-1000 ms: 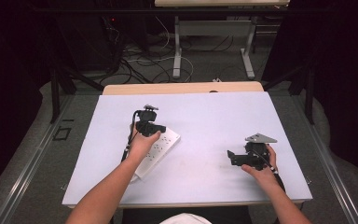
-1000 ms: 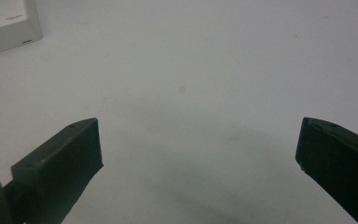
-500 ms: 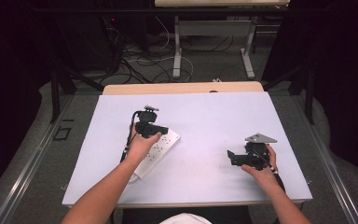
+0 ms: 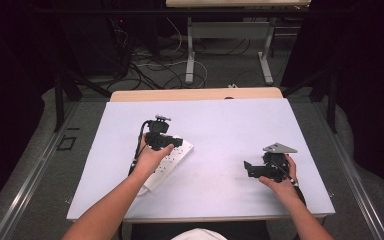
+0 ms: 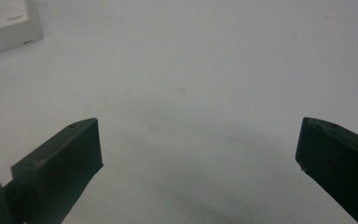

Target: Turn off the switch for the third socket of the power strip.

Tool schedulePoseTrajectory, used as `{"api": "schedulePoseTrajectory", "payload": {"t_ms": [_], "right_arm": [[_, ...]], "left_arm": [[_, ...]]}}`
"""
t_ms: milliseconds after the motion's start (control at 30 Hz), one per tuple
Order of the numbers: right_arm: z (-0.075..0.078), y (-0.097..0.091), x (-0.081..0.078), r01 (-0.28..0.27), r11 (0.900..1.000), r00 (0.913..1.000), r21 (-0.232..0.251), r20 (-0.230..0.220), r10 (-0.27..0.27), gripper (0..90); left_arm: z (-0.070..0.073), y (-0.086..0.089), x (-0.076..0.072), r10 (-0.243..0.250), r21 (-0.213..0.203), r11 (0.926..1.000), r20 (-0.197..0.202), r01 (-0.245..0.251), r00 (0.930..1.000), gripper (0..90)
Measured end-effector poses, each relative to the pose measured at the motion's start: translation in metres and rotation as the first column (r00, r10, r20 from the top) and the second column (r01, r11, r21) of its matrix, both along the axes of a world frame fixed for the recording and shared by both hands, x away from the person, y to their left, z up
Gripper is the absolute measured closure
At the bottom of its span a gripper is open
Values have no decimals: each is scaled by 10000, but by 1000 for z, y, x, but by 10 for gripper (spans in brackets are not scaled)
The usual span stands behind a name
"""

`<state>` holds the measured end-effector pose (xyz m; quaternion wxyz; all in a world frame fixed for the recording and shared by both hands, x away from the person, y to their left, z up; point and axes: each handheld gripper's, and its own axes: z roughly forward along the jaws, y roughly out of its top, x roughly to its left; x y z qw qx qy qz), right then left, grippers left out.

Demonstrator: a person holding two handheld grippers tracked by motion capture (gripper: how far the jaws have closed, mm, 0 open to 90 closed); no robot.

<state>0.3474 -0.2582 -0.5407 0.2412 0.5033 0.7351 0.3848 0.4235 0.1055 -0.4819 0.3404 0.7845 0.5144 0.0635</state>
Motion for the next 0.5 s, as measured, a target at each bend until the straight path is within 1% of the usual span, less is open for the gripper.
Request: {"api": "schedulePoseTrajectory", "payload": {"t_ms": [100, 167, 200, 233, 300, 367, 433, 500], "right_arm": [[0, 0, 0, 14, 10000, 10000, -1, -3, -14, 0], [0, 0, 0, 8, 10000, 10000, -6, -1, -8, 0], [0, 0, 0, 8, 10000, 10000, -6, -1, -8, 0], [0, 1, 0, 32, 10000, 10000, 18, -11, -32, 0], [0, 1, 0, 28, 10000, 10000, 14, -14, -28, 0], [0, 1, 0, 27, 10000, 10000, 13, -10, -27, 0], [0, 1, 0, 31, 10000, 10000, 12, -13, -30, 0], [0, 1, 0, 32, 10000, 10000, 9, -16, -32, 0]], "left_arm": [[0, 3, -2, -127, -26, 9999, 46, 128, 9999, 499], [0, 4, -4, -39, -64, 10000, 16, 39, 10000, 490], [0, 5, -5, -159, -22, 9999, 79, 159, 9998, 490], [0, 6, -6, -58, -109, 9999, 98, 59, 9999, 472], [1, 8, -8, -99, -140, 9999, 174, 102, 9998, 466], [1, 11, -10, -152, -66, 9999, 235, 154, 9996, 451], [1, 13, -12, -84, -159, 9998, 256, 88, 9996, 436], [2, 16, -14, -87, -136, 9999, 340, 91, 9994, 422]]}}
